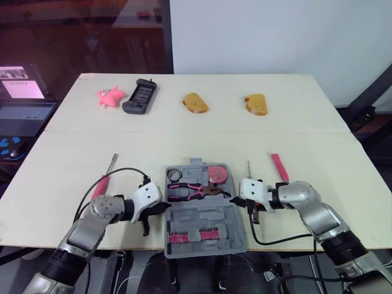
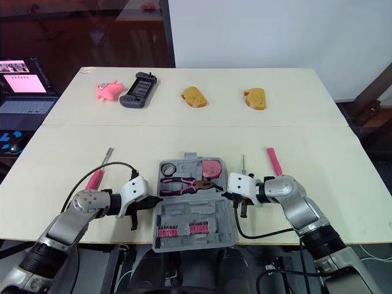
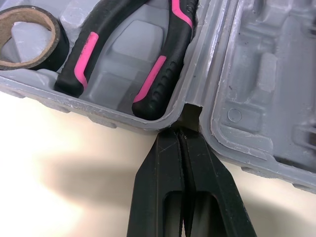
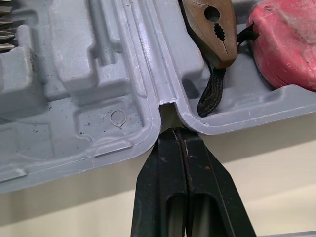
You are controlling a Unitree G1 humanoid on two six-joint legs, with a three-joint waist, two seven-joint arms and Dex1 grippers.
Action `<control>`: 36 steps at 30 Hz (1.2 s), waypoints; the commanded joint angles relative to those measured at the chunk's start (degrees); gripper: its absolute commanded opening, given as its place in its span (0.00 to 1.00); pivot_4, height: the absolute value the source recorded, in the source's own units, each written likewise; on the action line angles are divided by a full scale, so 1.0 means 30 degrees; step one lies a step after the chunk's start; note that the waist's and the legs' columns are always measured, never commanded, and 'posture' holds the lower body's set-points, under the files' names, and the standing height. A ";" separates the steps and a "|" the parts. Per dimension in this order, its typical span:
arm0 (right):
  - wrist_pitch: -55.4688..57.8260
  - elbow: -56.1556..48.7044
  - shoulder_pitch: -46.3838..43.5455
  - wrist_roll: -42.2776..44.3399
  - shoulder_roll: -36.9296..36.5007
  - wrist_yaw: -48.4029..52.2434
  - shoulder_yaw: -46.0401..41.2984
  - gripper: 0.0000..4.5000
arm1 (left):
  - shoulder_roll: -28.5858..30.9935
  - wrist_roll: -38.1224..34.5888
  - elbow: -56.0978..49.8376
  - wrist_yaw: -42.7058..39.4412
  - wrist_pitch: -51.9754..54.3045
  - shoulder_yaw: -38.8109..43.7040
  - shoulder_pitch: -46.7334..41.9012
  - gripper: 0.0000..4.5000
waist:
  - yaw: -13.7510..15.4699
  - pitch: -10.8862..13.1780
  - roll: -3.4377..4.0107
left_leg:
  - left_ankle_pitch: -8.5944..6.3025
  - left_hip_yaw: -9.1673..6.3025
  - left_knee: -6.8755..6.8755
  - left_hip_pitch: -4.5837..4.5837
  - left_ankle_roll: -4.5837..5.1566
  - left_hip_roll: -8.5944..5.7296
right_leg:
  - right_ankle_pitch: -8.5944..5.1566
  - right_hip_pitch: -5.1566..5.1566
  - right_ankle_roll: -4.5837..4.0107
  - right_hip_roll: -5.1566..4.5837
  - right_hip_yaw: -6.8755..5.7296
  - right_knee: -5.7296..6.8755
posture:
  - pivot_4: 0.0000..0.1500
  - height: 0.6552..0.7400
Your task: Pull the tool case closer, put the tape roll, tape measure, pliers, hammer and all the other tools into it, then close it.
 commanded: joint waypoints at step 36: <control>0.0221 0.1737 -0.2183 -0.1357 0.1638 -0.1374 0.0495 0.00 | -0.2768 0.1226 0.2678 0.1098 -0.0593 -0.0823 -0.3619 0.01 | 0.0012 -0.0002 -0.0005 | 0.0011 0.0003 0.0046 -0.0001 -0.0006 -0.0017 | -0.0004 -0.0001 0.0009 -0.0007 0.0001 0.0081 | 1.00 0.75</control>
